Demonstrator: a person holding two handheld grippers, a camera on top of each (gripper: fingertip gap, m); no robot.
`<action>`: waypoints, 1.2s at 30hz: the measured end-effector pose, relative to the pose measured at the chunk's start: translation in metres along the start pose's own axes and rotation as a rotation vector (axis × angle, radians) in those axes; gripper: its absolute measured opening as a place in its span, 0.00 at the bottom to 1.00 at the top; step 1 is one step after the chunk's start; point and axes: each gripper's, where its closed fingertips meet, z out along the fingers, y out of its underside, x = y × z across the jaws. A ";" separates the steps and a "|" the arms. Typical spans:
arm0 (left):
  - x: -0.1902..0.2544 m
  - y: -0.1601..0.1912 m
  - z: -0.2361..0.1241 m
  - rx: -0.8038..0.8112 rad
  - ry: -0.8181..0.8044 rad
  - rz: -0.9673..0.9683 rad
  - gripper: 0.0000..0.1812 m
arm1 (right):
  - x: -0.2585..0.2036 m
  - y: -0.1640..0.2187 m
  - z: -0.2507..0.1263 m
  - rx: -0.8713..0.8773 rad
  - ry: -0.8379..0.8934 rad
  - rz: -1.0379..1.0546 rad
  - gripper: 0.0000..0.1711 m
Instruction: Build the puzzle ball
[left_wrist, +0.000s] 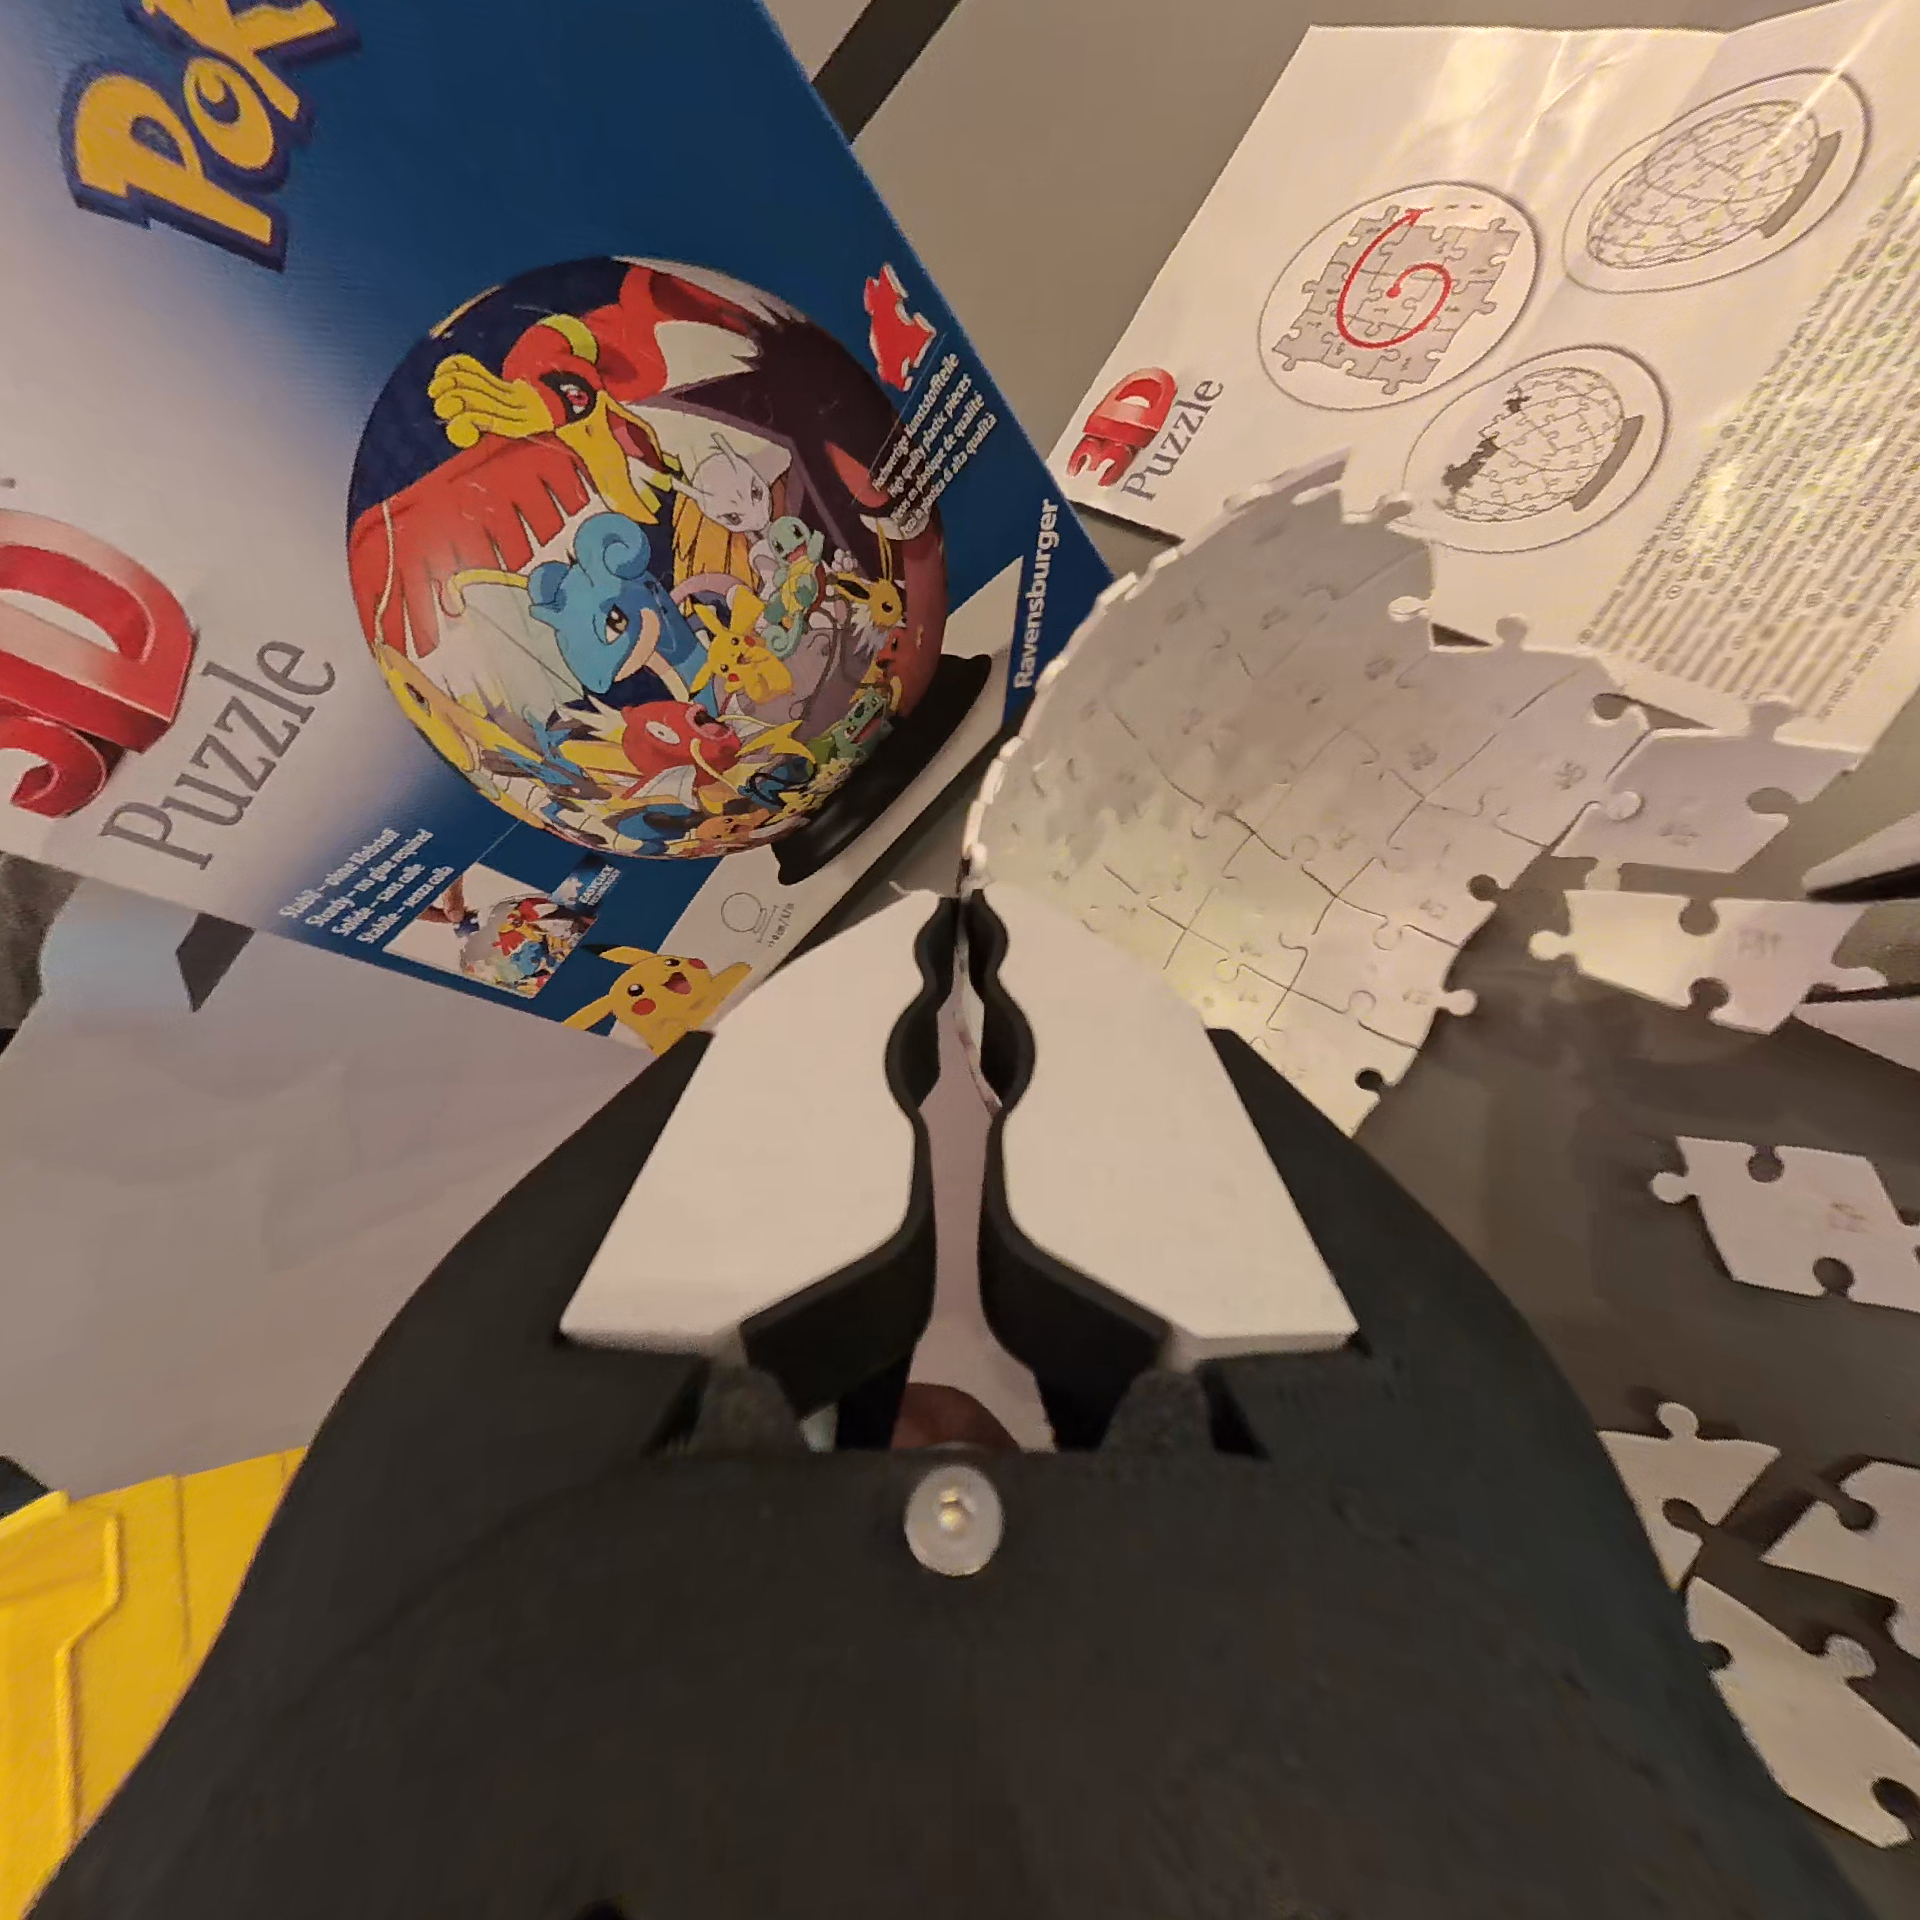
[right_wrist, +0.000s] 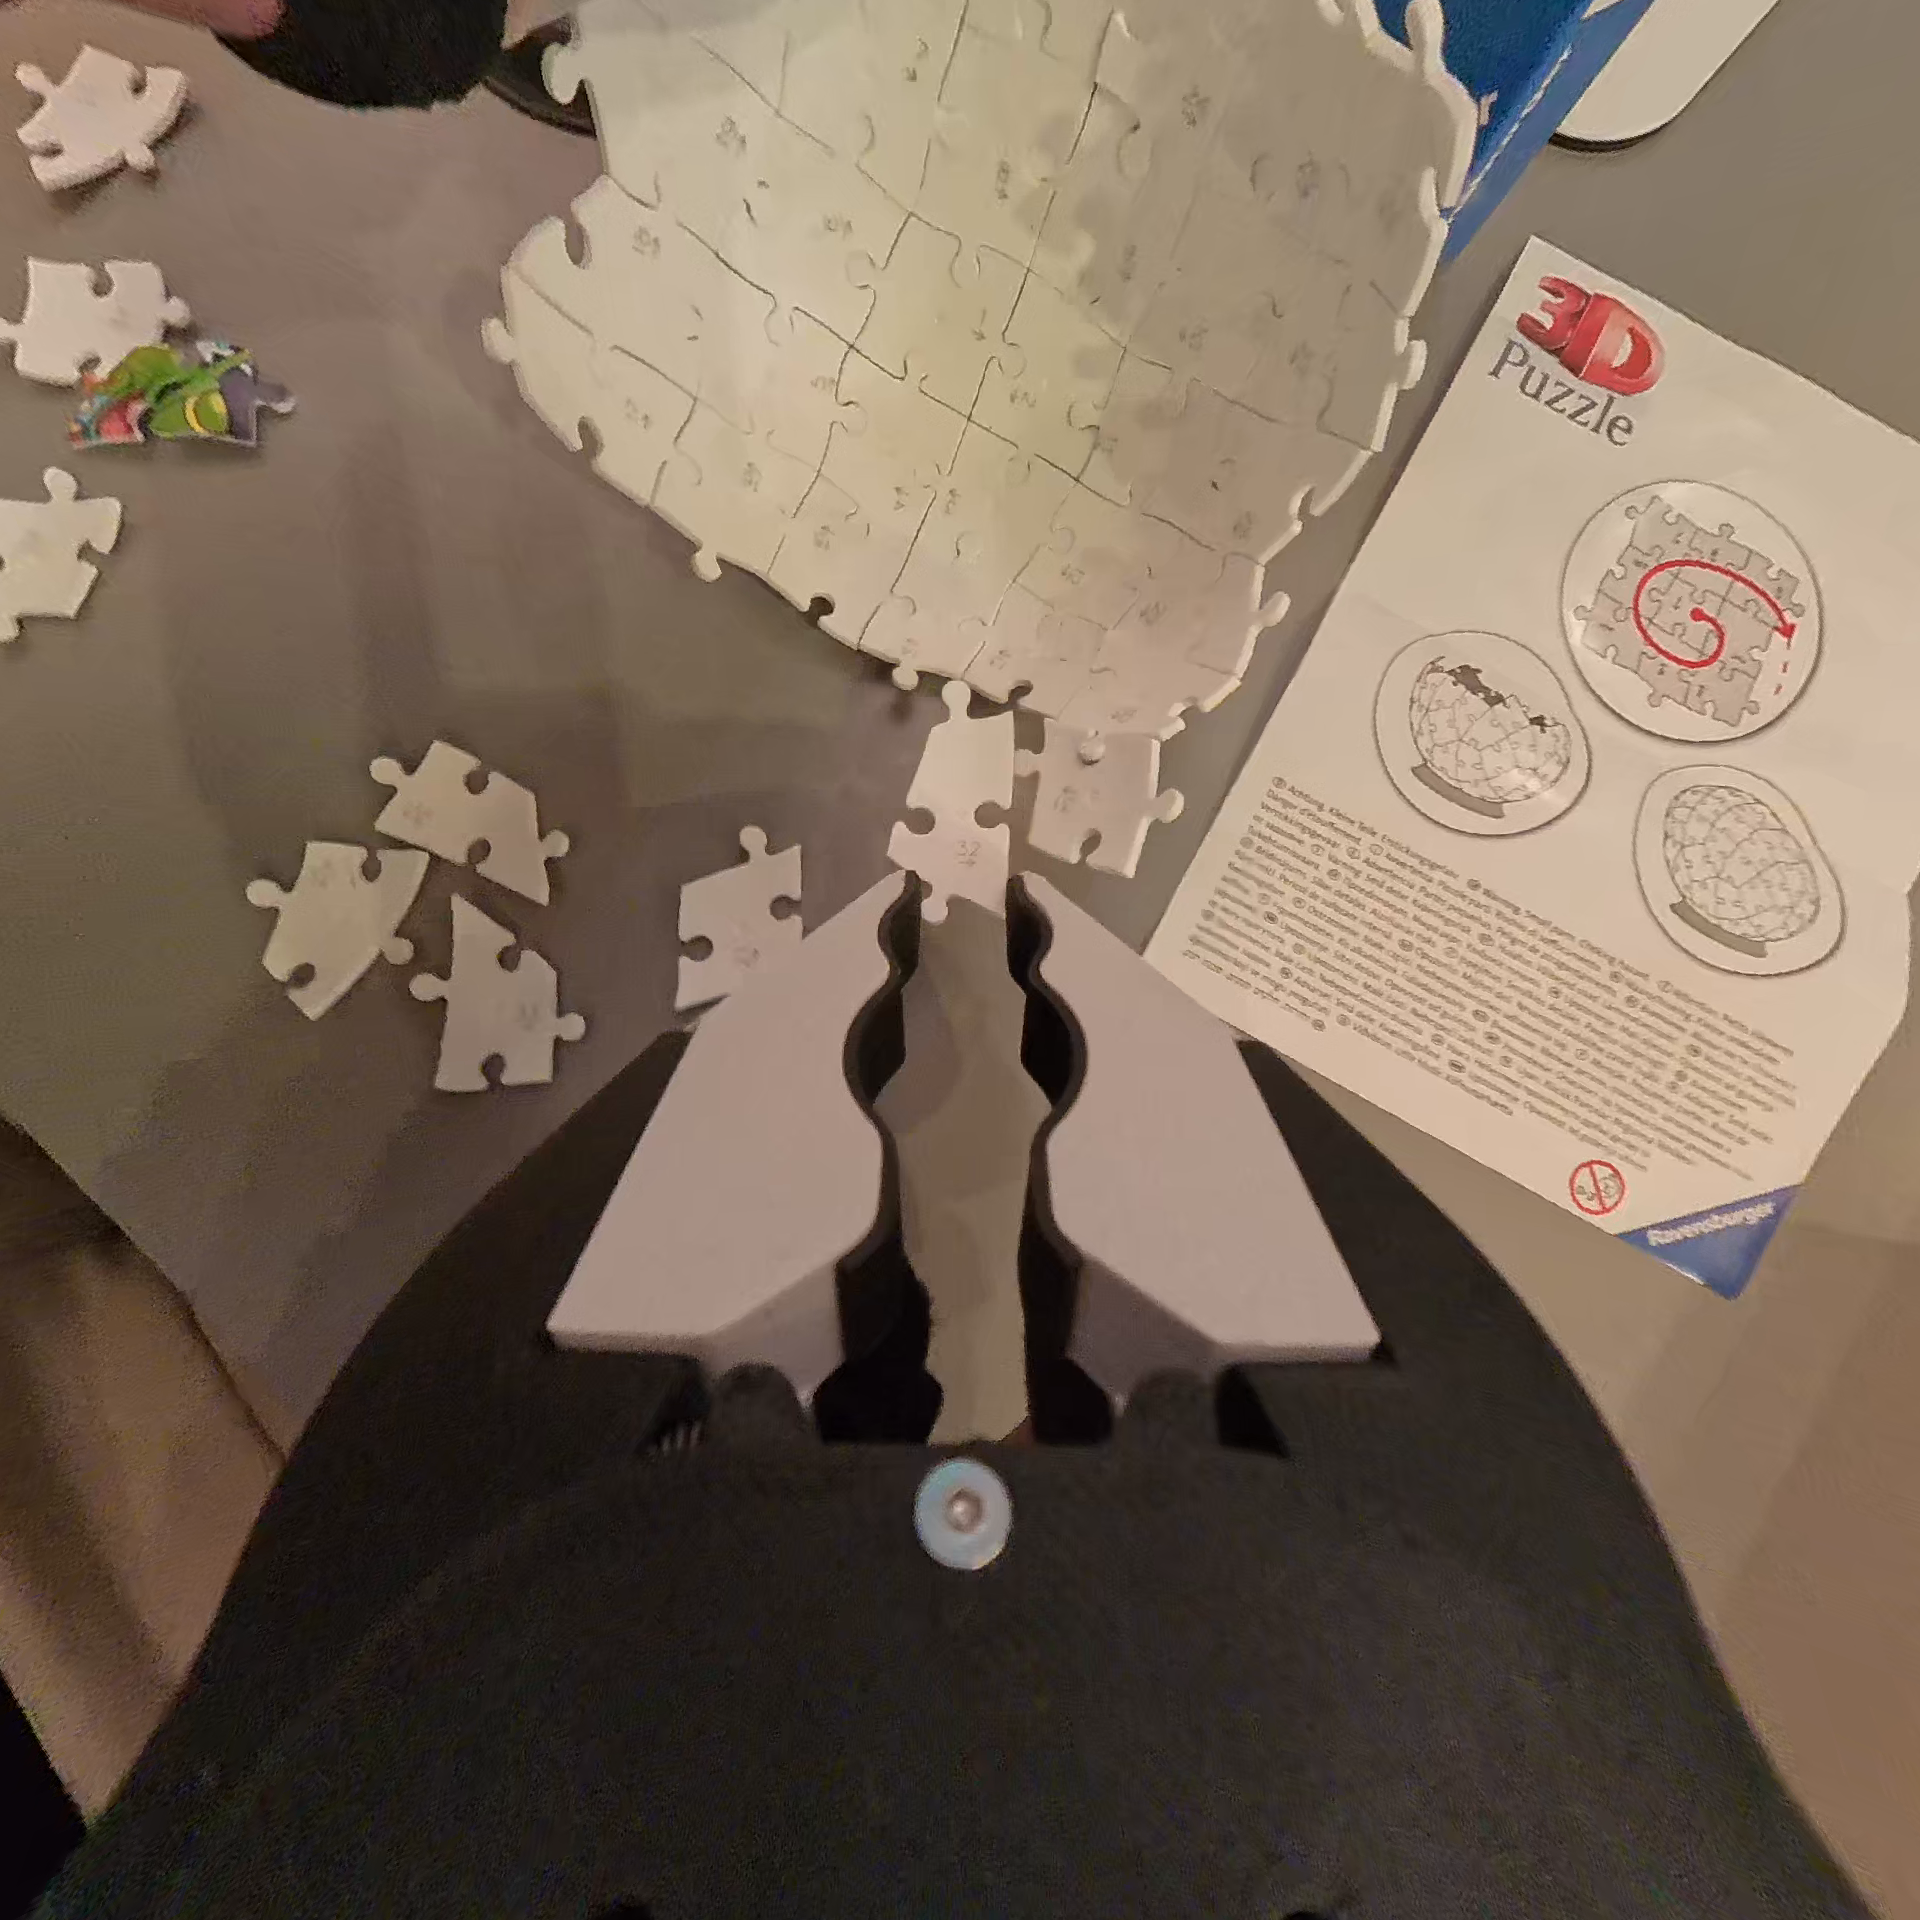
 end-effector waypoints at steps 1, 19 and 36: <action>0.000 0.000 -0.001 -0.001 -0.007 0.007 0.01 | 0.001 -0.002 0.001 0.003 0.014 0.002 0.08; -0.002 0.001 -0.011 -0.015 -0.112 0.104 0.01 | -0.001 -0.004 0.022 -0.024 0.077 0.041 0.08; -0.001 -0.002 -0.012 0.004 -0.129 0.113 0.01 | -0.002 -0.007 0.019 0.012 0.098 0.075 0.16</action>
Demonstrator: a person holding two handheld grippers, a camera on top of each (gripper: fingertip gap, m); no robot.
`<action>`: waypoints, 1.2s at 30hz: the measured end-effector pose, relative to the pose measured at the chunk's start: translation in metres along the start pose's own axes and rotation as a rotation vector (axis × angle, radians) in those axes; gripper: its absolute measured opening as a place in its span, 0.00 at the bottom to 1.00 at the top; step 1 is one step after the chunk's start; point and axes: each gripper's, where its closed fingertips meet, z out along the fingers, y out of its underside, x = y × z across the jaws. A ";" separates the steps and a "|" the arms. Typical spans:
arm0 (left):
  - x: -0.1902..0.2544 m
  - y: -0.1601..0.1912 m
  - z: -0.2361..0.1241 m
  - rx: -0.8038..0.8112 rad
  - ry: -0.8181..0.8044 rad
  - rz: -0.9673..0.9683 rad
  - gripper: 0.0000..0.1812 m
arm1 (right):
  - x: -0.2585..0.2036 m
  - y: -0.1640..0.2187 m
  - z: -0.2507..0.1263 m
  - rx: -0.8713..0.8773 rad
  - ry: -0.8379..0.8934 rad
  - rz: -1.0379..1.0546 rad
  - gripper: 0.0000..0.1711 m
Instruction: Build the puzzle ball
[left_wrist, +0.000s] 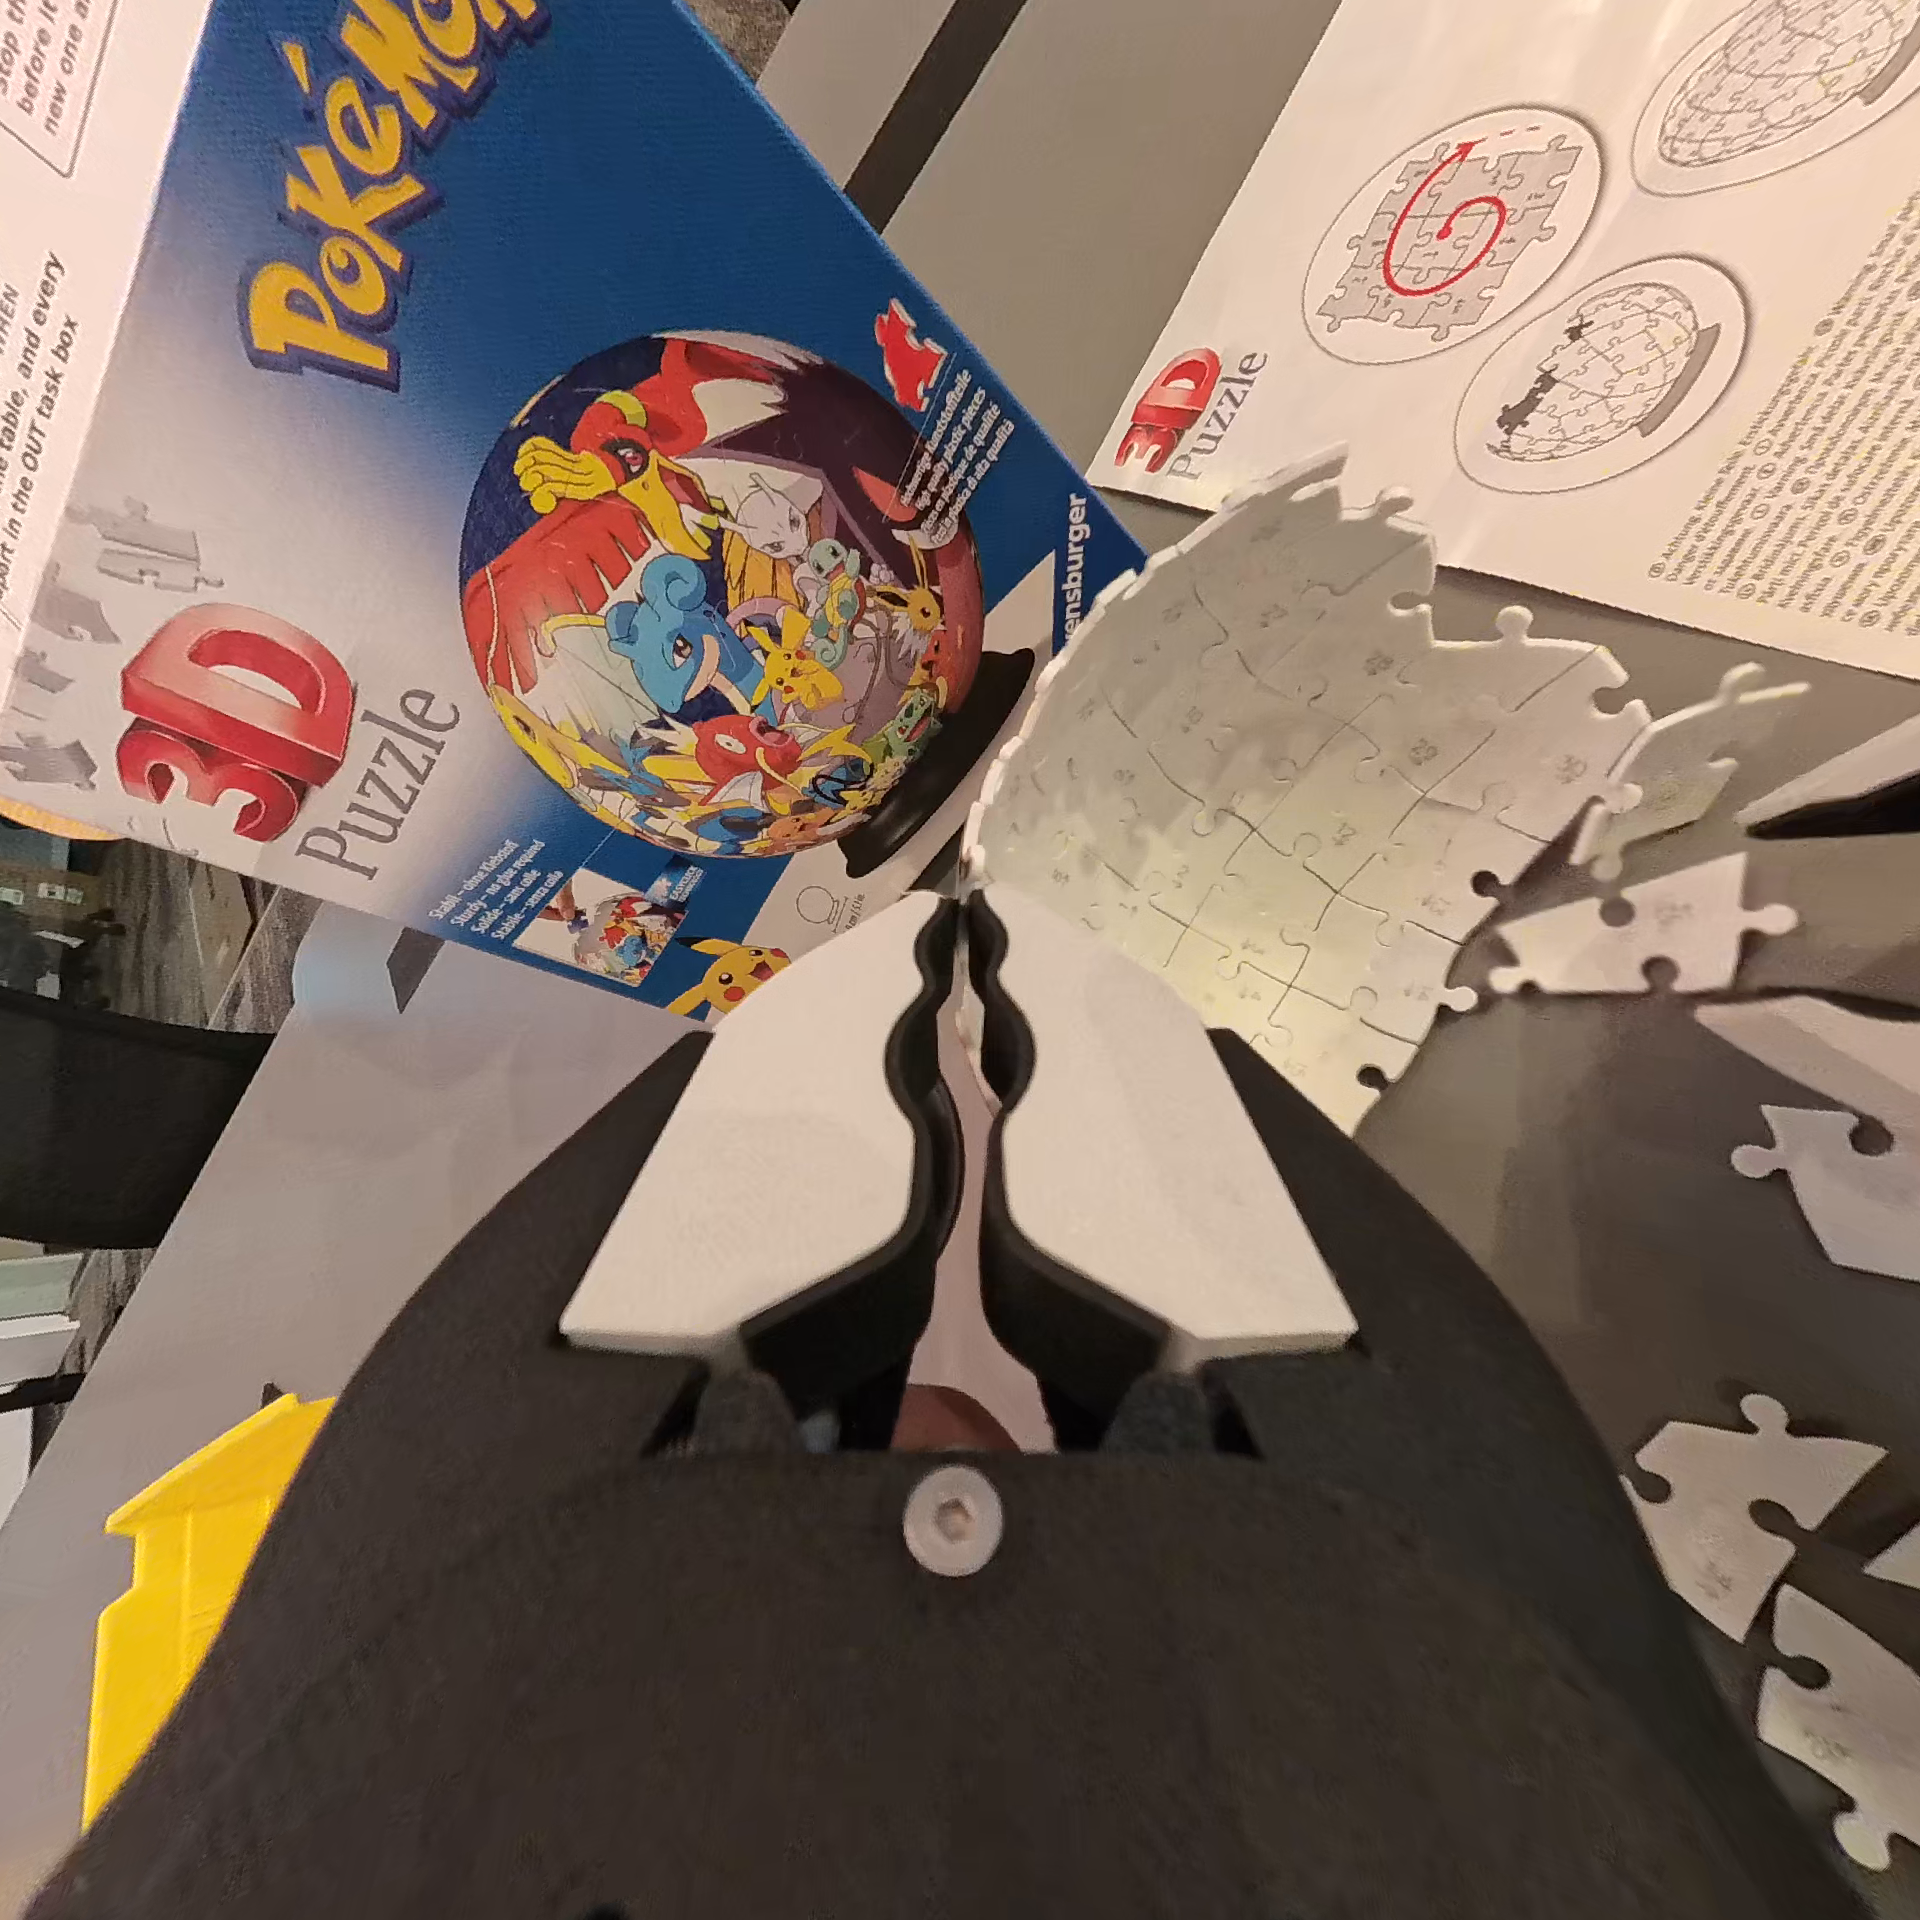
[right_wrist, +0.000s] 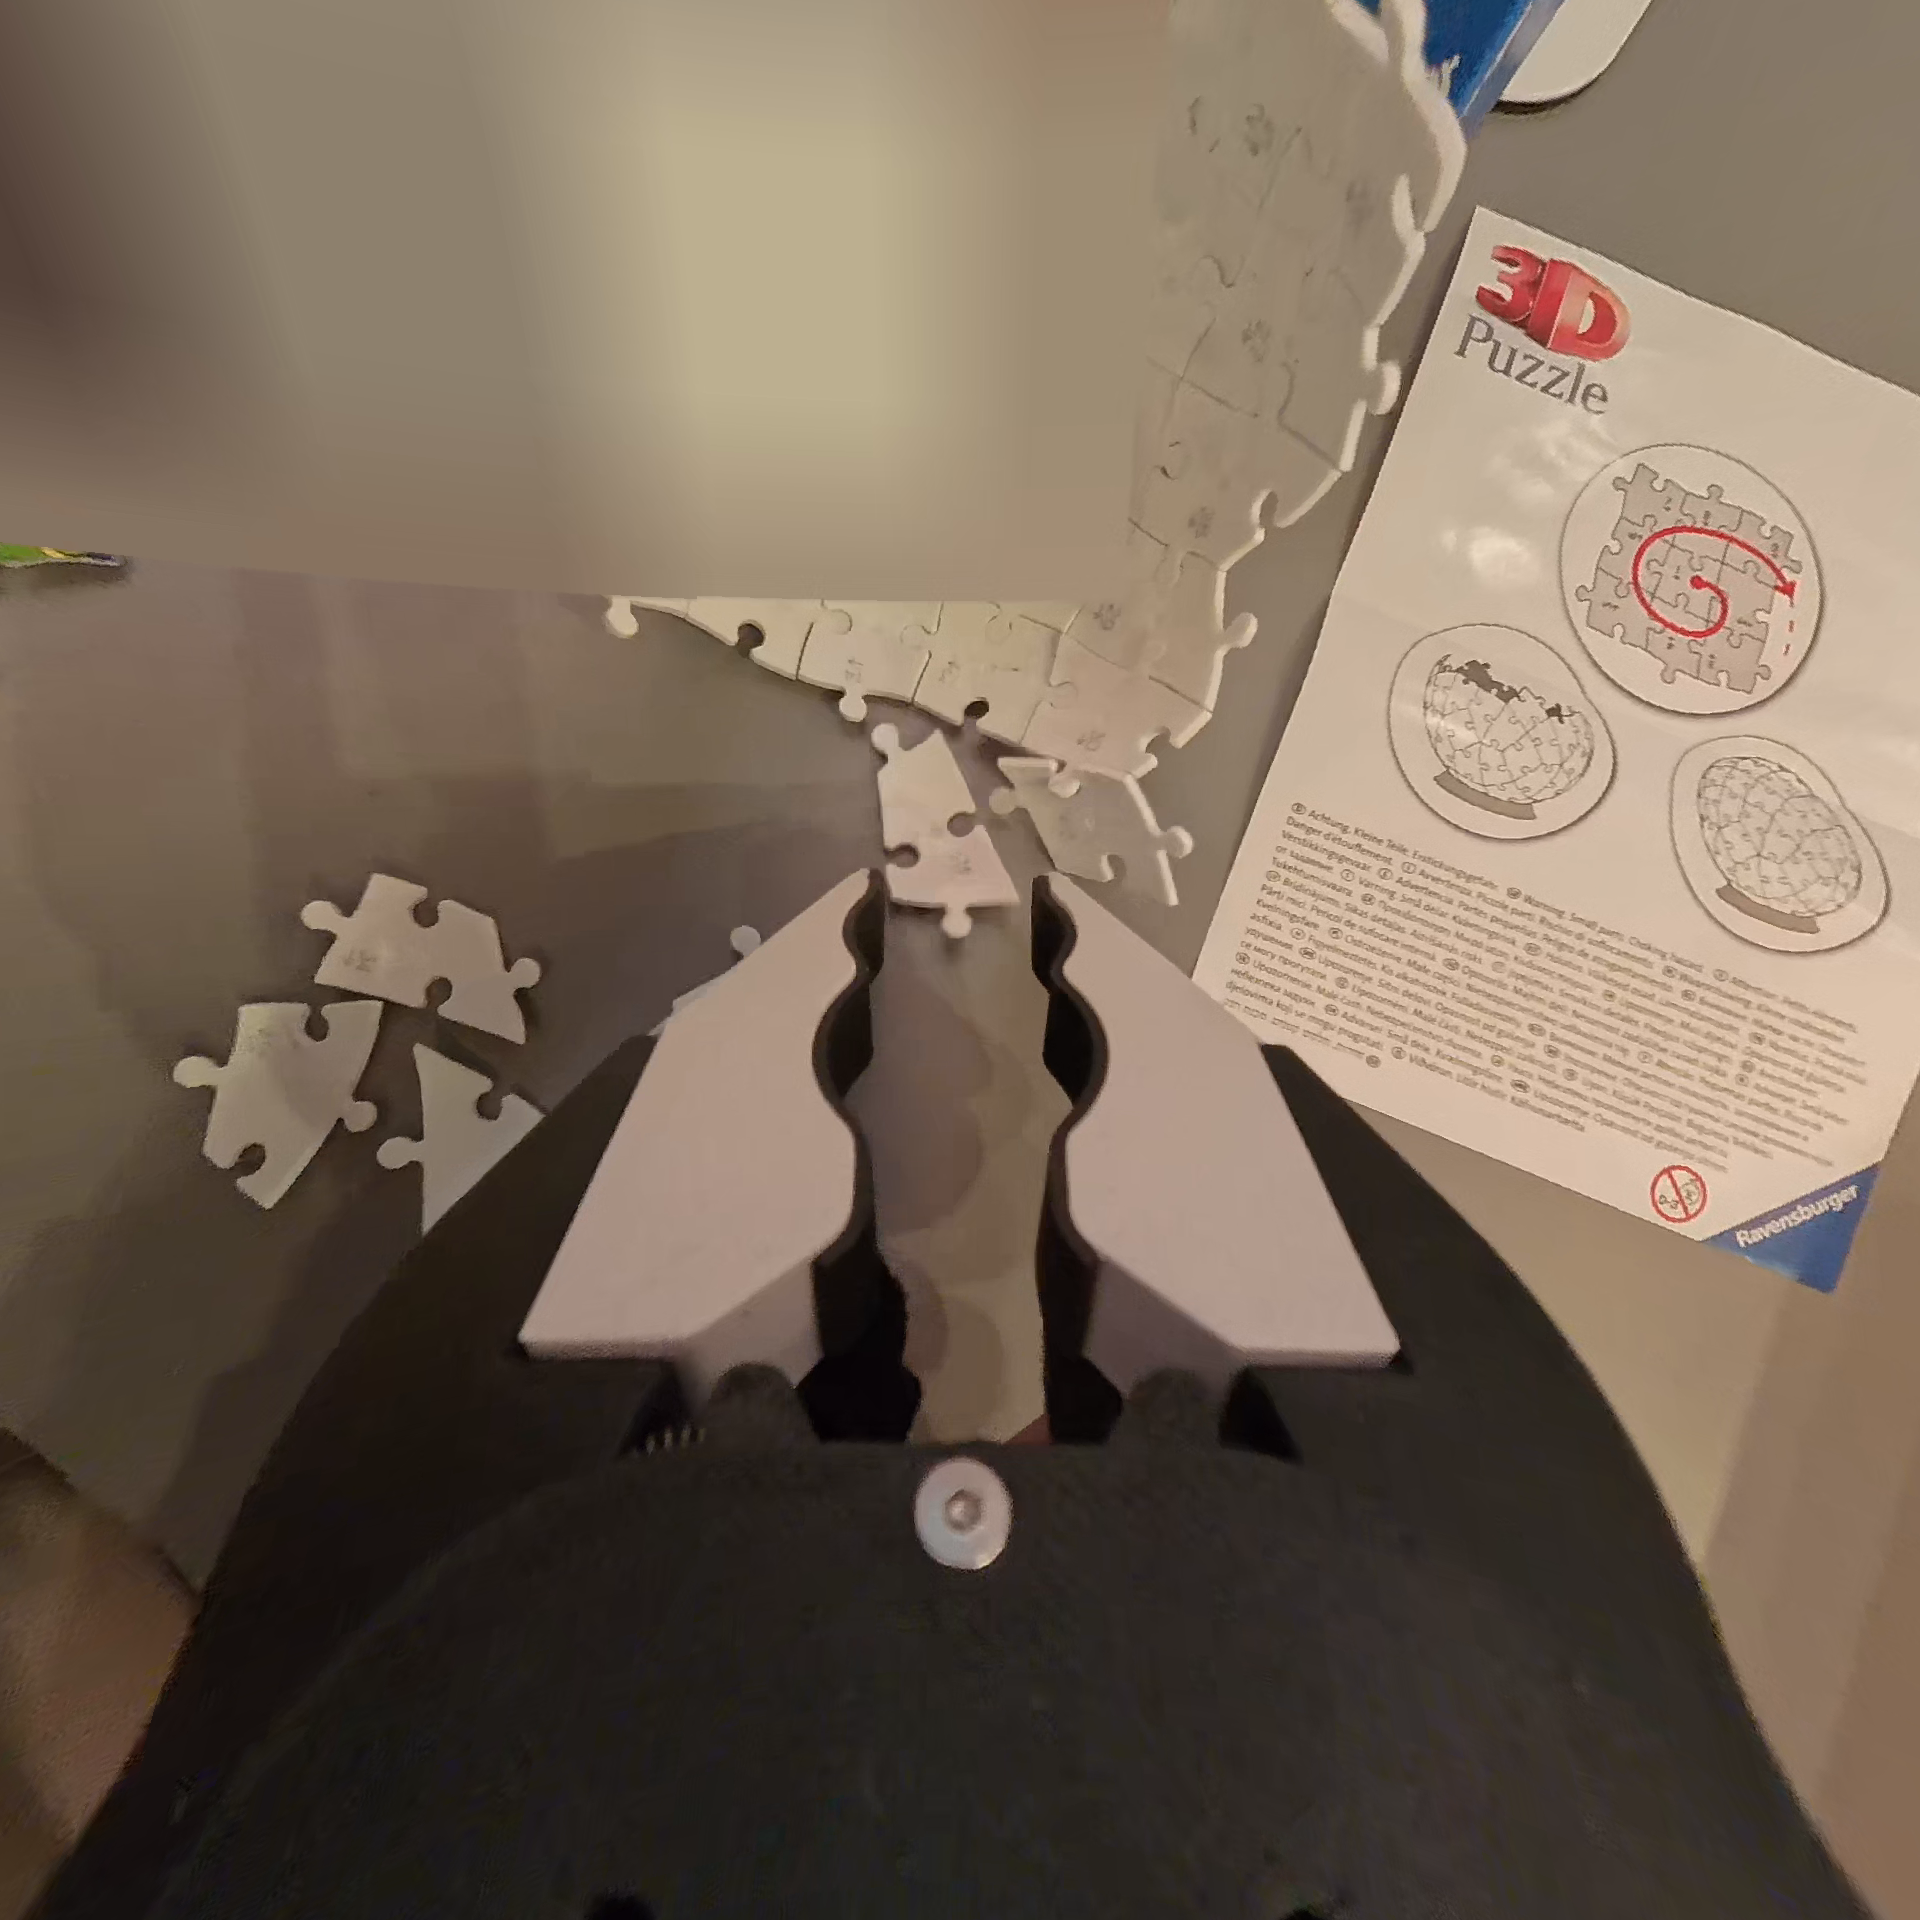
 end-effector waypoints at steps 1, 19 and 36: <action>0.000 0.000 0.000 0.001 0.000 0.000 0.01 | -0.001 -0.003 -0.003 0.015 -0.009 -0.009 0.16; -0.007 0.010 0.002 -0.011 -0.012 -0.019 0.01 | -0.002 0.003 0.012 -0.058 -0.172 -0.288 0.14; -0.008 0.013 0.002 -0.012 -0.014 -0.028 0.01 | -0.012 0.004 0.011 -0.016 -0.220 -0.160 0.13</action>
